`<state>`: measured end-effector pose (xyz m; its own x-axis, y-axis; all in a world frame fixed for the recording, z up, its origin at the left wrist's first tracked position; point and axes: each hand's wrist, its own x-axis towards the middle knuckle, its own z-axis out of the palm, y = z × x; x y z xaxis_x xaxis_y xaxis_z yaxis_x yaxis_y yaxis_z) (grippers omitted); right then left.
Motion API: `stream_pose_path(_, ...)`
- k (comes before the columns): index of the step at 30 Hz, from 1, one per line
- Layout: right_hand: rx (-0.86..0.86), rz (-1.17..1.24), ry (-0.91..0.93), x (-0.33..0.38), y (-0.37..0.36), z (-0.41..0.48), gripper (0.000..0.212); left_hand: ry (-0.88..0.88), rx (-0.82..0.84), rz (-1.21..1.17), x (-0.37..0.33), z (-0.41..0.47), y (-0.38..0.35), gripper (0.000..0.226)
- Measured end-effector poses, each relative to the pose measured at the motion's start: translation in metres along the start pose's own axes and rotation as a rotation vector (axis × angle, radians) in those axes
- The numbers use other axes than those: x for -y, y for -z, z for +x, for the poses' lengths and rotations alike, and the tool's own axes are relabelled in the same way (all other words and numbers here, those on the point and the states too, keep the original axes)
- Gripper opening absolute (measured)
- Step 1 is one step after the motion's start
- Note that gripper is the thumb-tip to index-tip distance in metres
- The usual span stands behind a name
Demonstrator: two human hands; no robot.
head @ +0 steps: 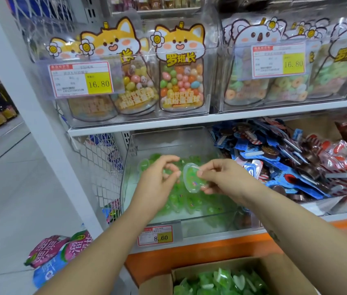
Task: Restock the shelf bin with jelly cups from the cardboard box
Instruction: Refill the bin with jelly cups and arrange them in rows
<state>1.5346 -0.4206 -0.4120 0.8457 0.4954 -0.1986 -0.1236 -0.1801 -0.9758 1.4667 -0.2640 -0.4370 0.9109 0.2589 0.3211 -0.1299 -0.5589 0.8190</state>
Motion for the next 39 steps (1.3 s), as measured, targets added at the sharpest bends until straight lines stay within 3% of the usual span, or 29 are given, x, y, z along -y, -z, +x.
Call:
stream_pose_path(3, -0.068, -0.022, 0.016, -0.007, -0.003, 0.004, 0.014, 0.343, 0.126, -0.256, -0.003, -0.006, -0.006, 0.004)
stream_pose_path(6, -0.028, -0.168, 0.008, -0.013, -0.004, 0.003, 0.016, 0.428, 0.204, -0.285, 0.0, -0.007, -0.013, 0.014)
stream_pose_path(8, -0.008, -0.4, 0.051, -0.012, 0.001, 0.0, 0.018, 0.481, 0.271, -0.252, 0.004, -0.005, -0.013, 0.016)
stream_pose_path(10, -0.094, -0.7, 0.201, -0.008, 0.013, -0.003, 0.017, 0.536, 0.361, -0.191, 0.01, -0.003, -0.009, 0.015)
stream_pose_path(12, -0.216, -0.849, 0.34, -0.003, 0.025, -0.007, 0.017, 0.567, 0.463, -0.073, 0.013, 0.0, -0.007, 0.013)
stream_pose_path(18, -0.226, -0.9, 0.371, -0.016, 0.036, -0.011, 0.017, 0.674, 0.641, 0.193, 0.019, 0.009, -0.02, 0.011)
stream_pose_path(27, -0.22, -0.881, 0.379, -0.021, 0.037, -0.01, 0.019, 0.753, 0.636, 0.117, 0.032, 0.008, -0.021, 0.013)
stream_pose_path(30, -0.217, -0.883, 0.36, -0.019, 0.037, -0.012, 0.019, 0.777, 0.652, 0.17, 0.039, 0.007, -0.023, 0.026)
stream_pose_path(34, -0.226, -0.873, 0.344, -0.019, 0.036, -0.014, 0.019, 0.764, 0.673, 0.238, 0.037, 0.007, -0.03, 0.011)
stream_pose_path(39, -0.226, -0.878, 0.342, -0.018, 0.035, -0.014, 0.019, 0.64, 0.75, 0.458, 0.04, 0.011, -0.035, 0.025)
